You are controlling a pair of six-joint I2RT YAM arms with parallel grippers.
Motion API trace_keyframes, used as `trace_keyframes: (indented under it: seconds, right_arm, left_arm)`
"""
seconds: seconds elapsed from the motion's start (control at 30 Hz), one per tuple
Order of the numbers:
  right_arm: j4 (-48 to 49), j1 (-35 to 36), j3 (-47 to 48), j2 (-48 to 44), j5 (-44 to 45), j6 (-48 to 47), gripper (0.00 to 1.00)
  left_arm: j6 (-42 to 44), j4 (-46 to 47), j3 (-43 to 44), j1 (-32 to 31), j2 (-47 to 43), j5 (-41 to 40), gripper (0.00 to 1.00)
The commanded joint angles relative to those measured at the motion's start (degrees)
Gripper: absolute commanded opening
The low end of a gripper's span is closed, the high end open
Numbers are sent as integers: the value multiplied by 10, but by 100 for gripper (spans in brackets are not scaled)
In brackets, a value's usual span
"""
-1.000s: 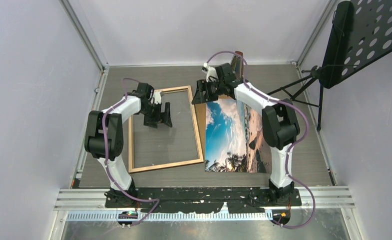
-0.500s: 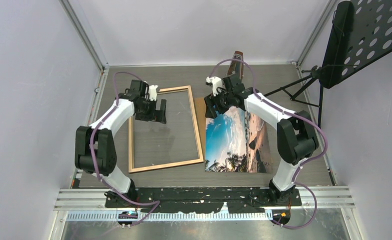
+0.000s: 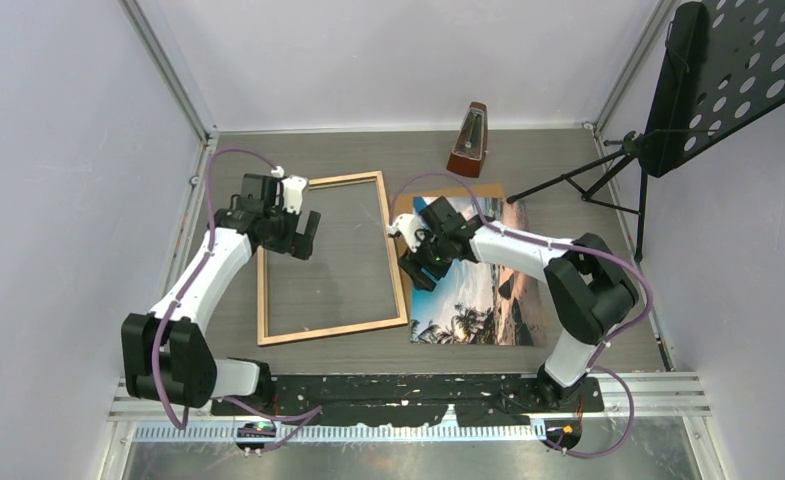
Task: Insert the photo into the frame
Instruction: Move the photo frame to the center of the board.
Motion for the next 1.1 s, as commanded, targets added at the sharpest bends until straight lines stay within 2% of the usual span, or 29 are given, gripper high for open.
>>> trace_keyframes:
  seconds: [0.0,0.37,0.83,0.97,1.07]
  right_arm:
    - [35,37,-17,-36,58,-22,69]
    - [77,117,-26,-19,136,-6,68]
    - [79,156,34,27,117,25,68]
    - [73,155,41,8,147,28,68]
    - [69,147,24,-40,160,28,69]
  left_arm:
    - [30,-2,-15,1,-26,-30,100]
    - [34,-15,-25,21,-46,-19,100]
    - [39,-26,-32,56,-69,5,100]
    - [33,-26,-28,55,-66,34,100]
    - [21,-23,-20,55,-58,65,100]
